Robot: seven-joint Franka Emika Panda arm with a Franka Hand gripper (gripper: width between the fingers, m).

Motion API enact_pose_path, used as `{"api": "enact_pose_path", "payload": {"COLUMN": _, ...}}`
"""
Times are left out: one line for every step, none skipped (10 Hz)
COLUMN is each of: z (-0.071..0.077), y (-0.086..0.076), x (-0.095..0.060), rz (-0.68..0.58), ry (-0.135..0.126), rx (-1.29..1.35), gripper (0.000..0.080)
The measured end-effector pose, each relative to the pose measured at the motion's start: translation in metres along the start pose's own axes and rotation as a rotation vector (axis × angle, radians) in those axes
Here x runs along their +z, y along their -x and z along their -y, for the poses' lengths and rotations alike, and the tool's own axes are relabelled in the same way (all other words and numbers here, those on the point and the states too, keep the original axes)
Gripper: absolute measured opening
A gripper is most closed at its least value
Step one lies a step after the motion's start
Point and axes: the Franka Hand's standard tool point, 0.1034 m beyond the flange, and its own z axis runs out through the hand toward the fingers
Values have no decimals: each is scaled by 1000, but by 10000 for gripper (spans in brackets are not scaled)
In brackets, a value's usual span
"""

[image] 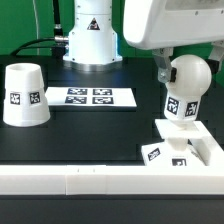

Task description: Assemble lamp

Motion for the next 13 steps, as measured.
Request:
{"api": "enact_pose_path", "payload": {"z": -2, "y": 2, "x": 1, "rz": 3, "ry": -1, "rx": 4, "gripper": 699}}
{"api": "enact_pose_path", "payload": {"z": -4, "y": 3, "x": 2, "rz": 4, "ry": -1, "rx": 0, "gripper": 699}}
{"api": "enact_pose_path", "payload": {"z": -8, "y": 5, "x": 3, "rz": 5, "ry": -1, "rx": -4, "gripper": 699}}
{"api": "enact_pose_path", "payload": {"z": -10, "y": 6, "x": 3, "rz": 5, "ry": -1, "rx": -7, "gripper": 699}}
{"api": "enact_pose_path", "payload": {"z": -10, "y": 6, "x": 3, "rz": 5, "ry": -2, "rx": -7, "gripper": 699}}
{"api": "enact_pose_path", "payload": {"z": -10, "y": 6, "x": 3, "rz": 5, "ry": -2, "rx": -7, "gripper": 598}}
{"api": "enact_pose_path", "payload": {"z": -10, "y": 6, "x": 3, "rz": 5, "ry": -2, "rx": -7, "gripper": 598}}
{"api": "enact_pose_path", "payload": {"z": -10, "y": 6, "x": 3, "rz": 5, "ry": -2, "rx": -7, "gripper": 576}}
{"api": "enact_pose_path", "payload": {"z": -10, "y": 6, "x": 3, "rz": 5, "ry": -2, "rx": -7, "gripper": 576}}
{"api": "enact_pose_path", "payload": {"z": -10, "y": 6, "x": 3, "rz": 5, "ry": -3, "rx": 11, "gripper": 576}}
{"api": "enact_pose_path", "payload": {"z": -10, "y": 6, "x": 3, "rz": 5, "ry": -3, "rx": 10, "gripper": 576}}
{"api": "enact_pose_path", "payload": {"z": -9, "y": 6, "x": 3, "rz": 5, "ry": -3, "rx": 23, "gripper": 576}}
{"api": "enact_pose_path", "payload": {"z": -8, "y": 5, "x": 3, "rz": -2, "ry": -10, "rx": 141, "gripper": 576}}
